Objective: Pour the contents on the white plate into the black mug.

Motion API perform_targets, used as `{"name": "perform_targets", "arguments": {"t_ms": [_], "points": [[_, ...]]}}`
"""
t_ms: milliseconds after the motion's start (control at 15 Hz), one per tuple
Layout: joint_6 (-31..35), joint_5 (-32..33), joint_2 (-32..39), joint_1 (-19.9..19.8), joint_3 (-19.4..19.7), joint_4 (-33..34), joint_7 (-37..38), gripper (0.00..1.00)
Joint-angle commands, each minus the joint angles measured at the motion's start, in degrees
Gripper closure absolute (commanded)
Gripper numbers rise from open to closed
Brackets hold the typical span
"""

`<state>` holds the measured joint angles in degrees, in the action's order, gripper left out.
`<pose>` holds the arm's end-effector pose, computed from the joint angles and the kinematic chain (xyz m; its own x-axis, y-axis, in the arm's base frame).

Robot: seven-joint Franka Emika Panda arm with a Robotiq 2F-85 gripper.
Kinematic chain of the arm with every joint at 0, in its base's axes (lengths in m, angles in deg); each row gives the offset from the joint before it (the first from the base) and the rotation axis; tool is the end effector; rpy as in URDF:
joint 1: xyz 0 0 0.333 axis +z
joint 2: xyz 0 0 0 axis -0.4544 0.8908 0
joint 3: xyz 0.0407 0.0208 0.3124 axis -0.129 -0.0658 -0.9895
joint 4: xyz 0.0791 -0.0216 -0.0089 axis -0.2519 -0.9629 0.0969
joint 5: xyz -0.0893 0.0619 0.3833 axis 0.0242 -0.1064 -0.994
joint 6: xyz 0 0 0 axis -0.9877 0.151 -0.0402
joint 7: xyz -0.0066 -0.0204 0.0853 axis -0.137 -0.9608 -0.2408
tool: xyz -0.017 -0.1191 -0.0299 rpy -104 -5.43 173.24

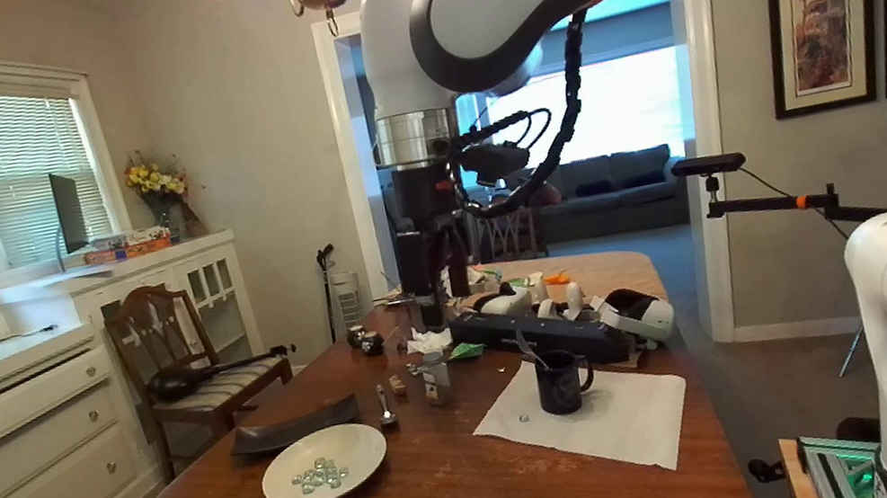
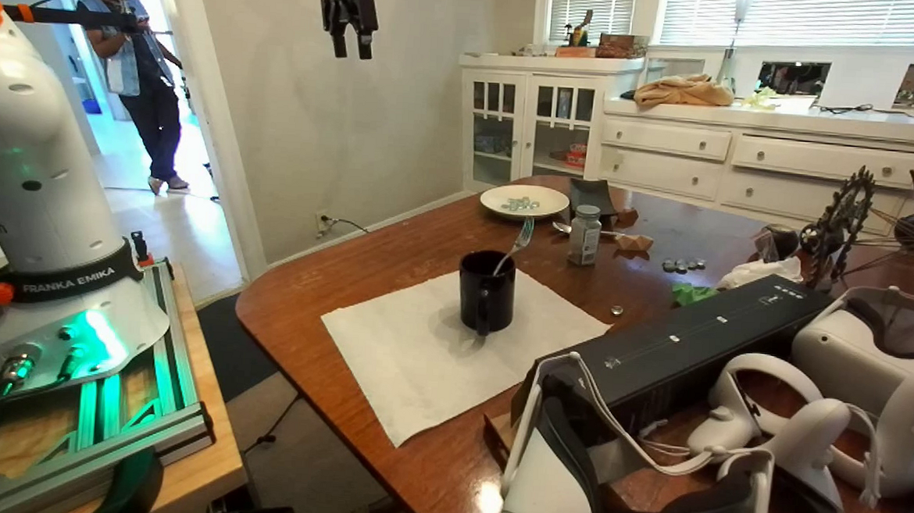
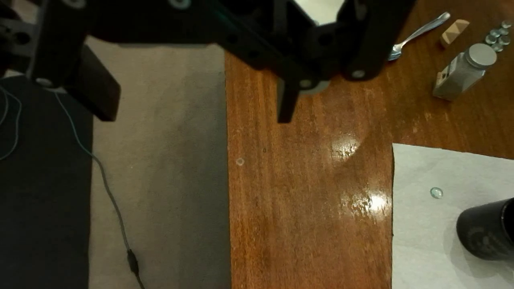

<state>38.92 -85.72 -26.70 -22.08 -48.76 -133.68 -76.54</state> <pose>0.4597 0.1013 0.5086 0.9941 0.0960 0.0503 0.0957 -0.9954 0.0084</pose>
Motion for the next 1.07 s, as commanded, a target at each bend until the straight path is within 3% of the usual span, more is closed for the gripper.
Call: {"name": "perform_targets", "arguments": {"t_ms": [0, 533, 933, 1000], "points": [[1.94, -3.87, 2.41, -1.79, 3.49, 2.58, 0.55, 0.00], [5.89, -19.28, 14.41, -6.70, 12.15, 13.86, 0.08, 0.00], [4.80, -27.15, 26.38, -10.61, 14.21, 24.93, 2.34, 0.00], [6.37, -24.71, 21.80, -10.29, 13.50, 20.11, 0.41, 0.00]]}}
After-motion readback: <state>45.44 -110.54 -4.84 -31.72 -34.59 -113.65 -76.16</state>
